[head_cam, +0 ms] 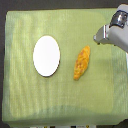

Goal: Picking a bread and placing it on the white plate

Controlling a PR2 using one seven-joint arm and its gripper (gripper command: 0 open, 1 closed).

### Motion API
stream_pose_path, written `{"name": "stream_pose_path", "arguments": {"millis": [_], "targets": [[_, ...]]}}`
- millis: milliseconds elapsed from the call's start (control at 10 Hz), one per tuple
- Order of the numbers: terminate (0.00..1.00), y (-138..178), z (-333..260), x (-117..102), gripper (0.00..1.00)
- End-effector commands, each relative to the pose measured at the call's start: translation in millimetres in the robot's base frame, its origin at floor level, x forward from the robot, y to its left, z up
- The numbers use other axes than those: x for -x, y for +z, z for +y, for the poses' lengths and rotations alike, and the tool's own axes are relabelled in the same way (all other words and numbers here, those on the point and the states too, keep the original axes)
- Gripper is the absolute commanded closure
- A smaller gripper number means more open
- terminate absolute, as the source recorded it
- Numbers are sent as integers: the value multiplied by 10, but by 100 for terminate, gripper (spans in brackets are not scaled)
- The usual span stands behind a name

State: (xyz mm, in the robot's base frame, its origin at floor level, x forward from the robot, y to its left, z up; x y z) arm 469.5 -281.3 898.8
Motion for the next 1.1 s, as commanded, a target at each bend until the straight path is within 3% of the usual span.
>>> {"name": "stream_pose_path", "arguments": {"millis": [0,700,1000], "targets": [[0,-8,17,5,0],[0,-296,313,-62,0],[0,-570,549,-122,0]]}}
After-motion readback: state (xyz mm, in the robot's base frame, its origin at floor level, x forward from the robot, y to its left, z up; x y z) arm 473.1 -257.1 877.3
